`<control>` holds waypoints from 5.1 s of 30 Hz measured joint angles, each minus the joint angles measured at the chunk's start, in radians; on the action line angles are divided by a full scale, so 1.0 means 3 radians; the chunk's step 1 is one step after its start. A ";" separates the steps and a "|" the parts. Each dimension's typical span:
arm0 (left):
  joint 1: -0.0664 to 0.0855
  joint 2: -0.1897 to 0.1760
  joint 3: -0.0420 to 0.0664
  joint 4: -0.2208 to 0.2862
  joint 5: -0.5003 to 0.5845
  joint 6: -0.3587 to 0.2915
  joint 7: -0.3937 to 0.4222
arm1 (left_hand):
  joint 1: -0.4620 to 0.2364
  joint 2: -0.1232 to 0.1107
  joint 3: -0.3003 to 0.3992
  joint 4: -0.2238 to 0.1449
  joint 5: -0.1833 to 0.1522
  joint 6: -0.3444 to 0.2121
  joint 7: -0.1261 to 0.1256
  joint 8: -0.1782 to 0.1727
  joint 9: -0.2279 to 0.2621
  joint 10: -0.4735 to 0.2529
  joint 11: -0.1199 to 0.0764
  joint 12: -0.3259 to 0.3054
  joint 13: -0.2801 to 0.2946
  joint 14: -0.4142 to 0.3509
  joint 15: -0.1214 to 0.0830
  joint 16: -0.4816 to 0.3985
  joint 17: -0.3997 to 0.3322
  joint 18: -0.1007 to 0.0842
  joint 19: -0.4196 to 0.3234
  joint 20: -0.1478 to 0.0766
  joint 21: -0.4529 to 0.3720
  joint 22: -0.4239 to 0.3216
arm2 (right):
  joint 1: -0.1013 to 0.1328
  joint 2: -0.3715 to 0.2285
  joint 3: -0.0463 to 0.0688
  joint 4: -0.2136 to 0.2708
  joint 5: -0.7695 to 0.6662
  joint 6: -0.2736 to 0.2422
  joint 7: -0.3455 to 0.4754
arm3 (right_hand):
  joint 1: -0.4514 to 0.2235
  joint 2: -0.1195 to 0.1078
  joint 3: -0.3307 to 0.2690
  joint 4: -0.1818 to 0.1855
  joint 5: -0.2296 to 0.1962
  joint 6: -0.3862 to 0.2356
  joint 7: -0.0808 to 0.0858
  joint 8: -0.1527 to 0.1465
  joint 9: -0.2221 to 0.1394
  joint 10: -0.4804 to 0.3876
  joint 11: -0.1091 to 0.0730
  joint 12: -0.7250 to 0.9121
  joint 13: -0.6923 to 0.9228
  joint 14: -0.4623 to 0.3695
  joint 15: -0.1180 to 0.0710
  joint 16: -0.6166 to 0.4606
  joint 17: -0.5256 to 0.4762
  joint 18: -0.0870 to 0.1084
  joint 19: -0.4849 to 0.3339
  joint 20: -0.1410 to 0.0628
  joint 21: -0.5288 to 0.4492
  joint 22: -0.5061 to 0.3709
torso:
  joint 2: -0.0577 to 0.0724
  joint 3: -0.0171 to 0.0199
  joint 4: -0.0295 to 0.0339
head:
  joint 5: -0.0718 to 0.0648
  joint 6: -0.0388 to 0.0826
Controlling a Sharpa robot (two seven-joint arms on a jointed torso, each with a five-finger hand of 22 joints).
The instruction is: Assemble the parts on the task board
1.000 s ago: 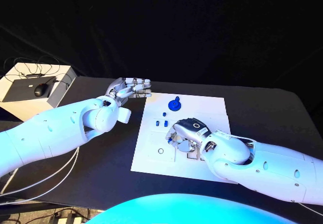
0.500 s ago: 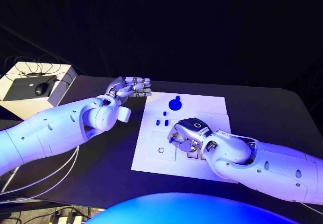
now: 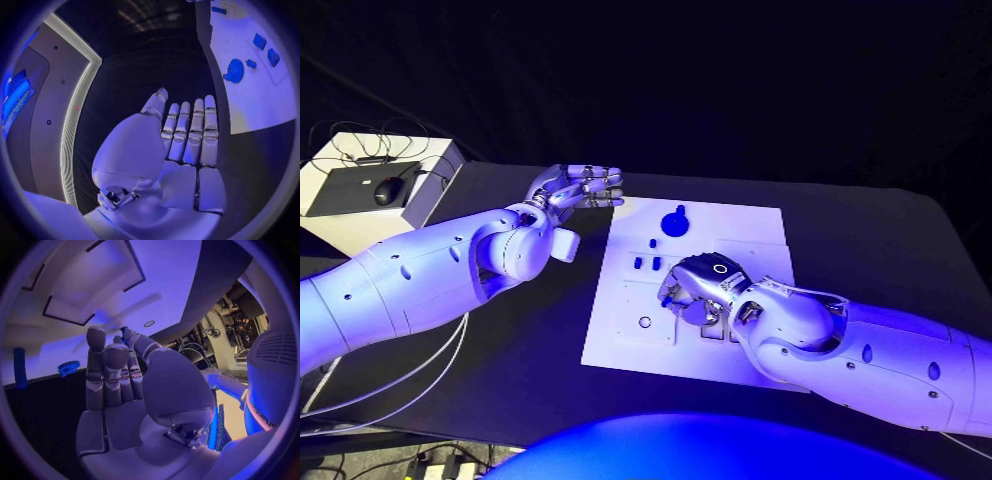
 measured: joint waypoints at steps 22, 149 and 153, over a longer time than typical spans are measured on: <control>0.0003 -0.0006 0.0000 0.0002 0.0001 0.0001 -0.0005 | 0.0000 0.0000 0.0000 0.0000 0.0000 0.0000 0.0000 0.0000 0.0000 0.0000 0.0000 0.0000 0.0000 0.0000 0.0000 0.0000 0.0000 0.0000 0.0000 0.0000 0.0000 0.0000 | 0.0001 0.0039 -0.0001 -0.0041 0.0008 0.0062 -0.0002 | -0.0042 -0.0041 -0.0194 0.0130 -0.0016 -0.0185 0.0042 -0.0007 -0.0024 -0.0158 0.0002 0.0011 0.0016 -0.0009 0.0018 0.0000 -0.0021 0.0010 0.0017 0.0020 -0.0194 0.0002 | -0.0001 -0.0001 0.0000 | 0.0000 -0.0016; 0.0005 0.0001 0.0000 -0.0052 0.0003 0.0045 -0.0018 | 0.0000 0.0000 0.0019 0.0019 0.0000 0.0000 0.0000 0.0000 0.0000 -0.0011 0.0011 0.0000 0.0000 -0.0012 -0.0012 0.0000 0.0001 0.0000 0.0000 0.0000 0.0000 0.0001 | 0.0392 -0.0636 0.0059 -0.0083 0.0315 0.0360 0.0090 | 0.0020 0.0007 -0.0048 0.0252 -0.0540 -0.0018 -0.0052 0.0012 0.0033 -0.0052 0.0057 0.0008 0.0017 -0.0001 -0.0001 -0.0052 0.0060 -0.0067 0.0157 0.0006 -0.0410 0.0002 | -0.0001 0.0001 0.0000 | -0.0132 0.0060; 0.0005 0.0001 0.0000 -0.0055 0.0003 0.0045 -0.0018 | 0.0000 0.0000 0.0019 0.0019 0.0000 0.0000 0.0000 0.0000 0.0000 -0.0011 0.0011 0.0000 0.0000 -0.0012 -0.0012 0.0000 0.0001 0.0000 0.0000 0.0000 0.0000 0.0001 | 0.0393 -0.0662 0.0064 -0.0043 0.0315 0.0303 0.0089 | 0.0020 0.0007 -0.0048 0.0252 -0.0562 -0.0009 -0.0051 0.0009 0.0035 -0.0039 0.0069 0.0008 0.0017 0.0011 -0.0013 -0.0052 0.0070 -0.0079 0.0157 0.0006 -0.0386 0.0002 | -0.0002 0.0001 0.0000 | -0.0128 0.0062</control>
